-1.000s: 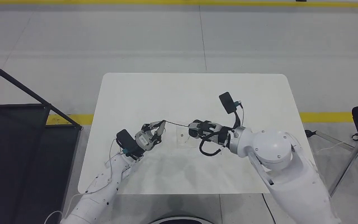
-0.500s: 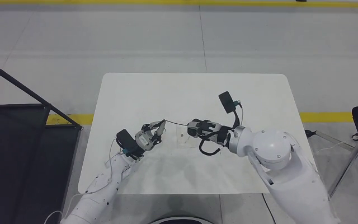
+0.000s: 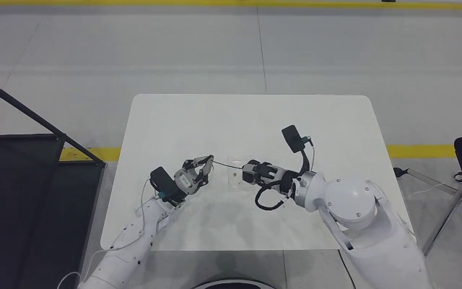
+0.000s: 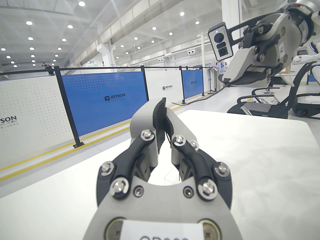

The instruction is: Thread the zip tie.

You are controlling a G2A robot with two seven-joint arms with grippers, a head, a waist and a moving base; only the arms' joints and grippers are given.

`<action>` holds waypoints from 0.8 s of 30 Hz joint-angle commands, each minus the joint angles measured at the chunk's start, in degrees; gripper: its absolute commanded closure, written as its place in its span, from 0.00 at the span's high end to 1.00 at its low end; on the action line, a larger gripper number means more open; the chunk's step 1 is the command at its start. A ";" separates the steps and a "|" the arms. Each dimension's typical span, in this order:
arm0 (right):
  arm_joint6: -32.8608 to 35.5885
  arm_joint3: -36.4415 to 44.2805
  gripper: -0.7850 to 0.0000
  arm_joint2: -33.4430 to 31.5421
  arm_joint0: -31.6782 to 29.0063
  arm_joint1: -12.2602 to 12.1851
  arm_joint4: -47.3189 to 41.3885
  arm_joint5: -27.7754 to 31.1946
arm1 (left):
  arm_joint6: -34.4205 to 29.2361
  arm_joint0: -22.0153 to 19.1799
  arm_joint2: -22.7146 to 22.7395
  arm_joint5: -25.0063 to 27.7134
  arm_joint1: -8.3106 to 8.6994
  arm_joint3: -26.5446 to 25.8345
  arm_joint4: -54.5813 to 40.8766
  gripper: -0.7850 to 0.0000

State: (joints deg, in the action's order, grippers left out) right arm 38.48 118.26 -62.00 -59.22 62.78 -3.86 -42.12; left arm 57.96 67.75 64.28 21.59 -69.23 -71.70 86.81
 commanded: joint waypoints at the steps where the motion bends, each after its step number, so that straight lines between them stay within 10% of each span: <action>1: -0.22 0.20 0.00 -0.19 -0.26 -0.04 -0.03 -0.02 | 0.00 0.00 0.00 0.00 0.00 0.00 0.00 0.00; 24: -0.87 -2.00 0.00 -0.09 1.49 0.31 -3.08 -0.02 | 0.00 0.00 0.00 0.00 0.00 0.00 0.00 0.00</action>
State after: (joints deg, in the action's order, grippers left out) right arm 37.64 116.29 -62.13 -57.77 63.09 -6.92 -42.15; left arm 57.96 67.75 64.28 21.59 -69.23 -71.70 86.81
